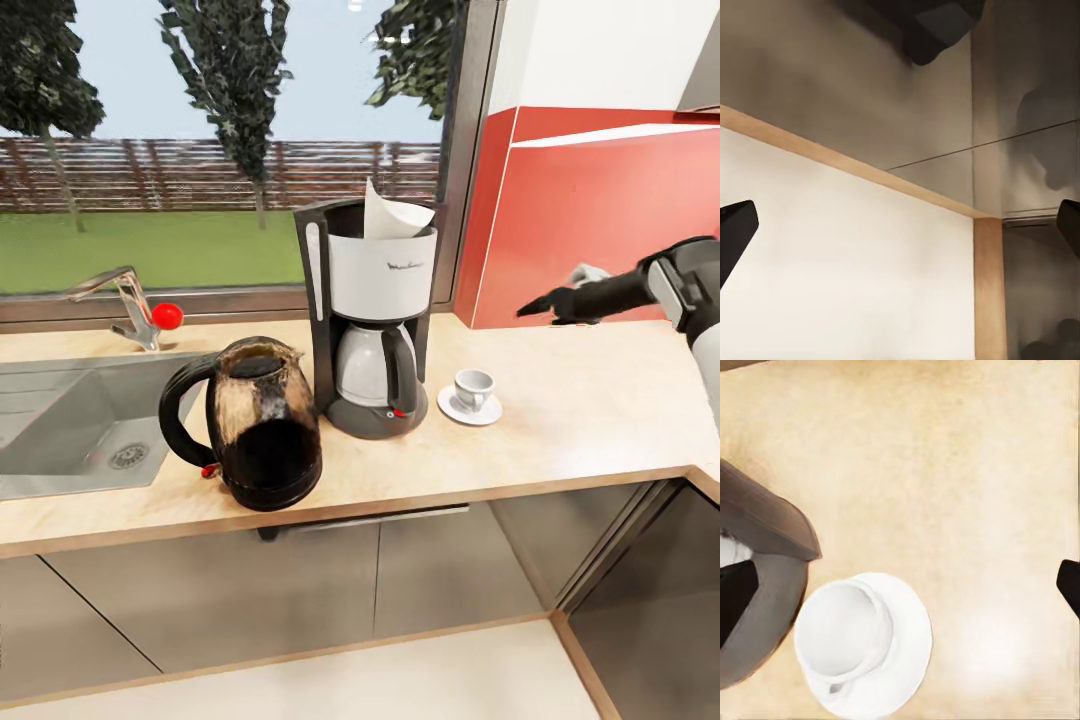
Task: Set up a coffee station on the kitchen countertop: keep the coffee maker on the countertop, move the bottle of coffee from the kitchen shelf to the counter next to the coffee maker, place a paper coffee filter on top of the coffee maker, put the saucer next to the coffee maker with the coffee cup on the saucer, and place the electric kettle next to the coffee maker.
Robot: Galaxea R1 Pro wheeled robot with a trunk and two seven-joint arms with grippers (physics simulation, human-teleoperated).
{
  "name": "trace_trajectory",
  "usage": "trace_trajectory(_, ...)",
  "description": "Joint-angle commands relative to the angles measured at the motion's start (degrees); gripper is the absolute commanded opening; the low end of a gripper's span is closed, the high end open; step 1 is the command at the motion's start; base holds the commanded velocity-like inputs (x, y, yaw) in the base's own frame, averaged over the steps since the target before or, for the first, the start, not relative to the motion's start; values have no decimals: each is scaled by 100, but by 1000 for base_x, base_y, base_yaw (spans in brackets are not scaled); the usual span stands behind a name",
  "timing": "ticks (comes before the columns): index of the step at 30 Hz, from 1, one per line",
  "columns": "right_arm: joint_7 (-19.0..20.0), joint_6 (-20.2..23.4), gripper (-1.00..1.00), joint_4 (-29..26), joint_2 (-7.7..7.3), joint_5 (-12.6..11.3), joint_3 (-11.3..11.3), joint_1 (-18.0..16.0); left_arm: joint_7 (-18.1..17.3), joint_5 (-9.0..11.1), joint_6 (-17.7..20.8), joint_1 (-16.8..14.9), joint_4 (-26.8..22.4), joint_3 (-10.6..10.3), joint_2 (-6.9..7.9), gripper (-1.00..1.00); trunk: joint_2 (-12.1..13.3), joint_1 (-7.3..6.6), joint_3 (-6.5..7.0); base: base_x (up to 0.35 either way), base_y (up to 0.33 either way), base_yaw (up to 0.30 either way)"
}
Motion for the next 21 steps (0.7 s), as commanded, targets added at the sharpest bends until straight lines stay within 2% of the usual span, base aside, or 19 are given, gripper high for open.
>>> trace_trajectory(1,273,-113,100,-112,-113,58,14,-3,-11,35,-38,-5,8,-31,3,100,-2,0,-6,0,0,0)
trace_trajectory(2,669,-568,100,-241,-268,61,12,52,-11,36,-39,-5,9,-30,3,100,-2,0,-6,0,0,0)
trace_trajectory(6,875,-857,100,-591,-362,62,5,301,-7,35,-35,-5,10,-29,3,100,-2,0,-6,0,0,0)
trace_trajectory(9,936,-890,100,-1442,-436,59,-11,744,1,34,-34,-5,10,-32,3,100,-2,0,-6,0,0,0)
trace_trajectory(10,949,-824,100,-1993,-458,56,-18,1001,3,36,-33,-5,9,-31,3,100,-2,0,-6,0,0,0)
trace_trajectory(13,960,-484,100,-2656,-477,49,-24,1315,2,36,-33,-5,9,-30,3,100,-2,0,-6,-5,0,0)
trace_trajectory(14,964,-249,100,-2950,-485,41,-26,1462,-3,35,-33,-5,8,-30,3,100,-2,0,-6,-48,6,0)
trace_trajectory(21,980,83,100,-3597,-512,28,-45,1716,-10,35,-38,-5,12,-37,3,100,-2,0,-6,-219,57,0)
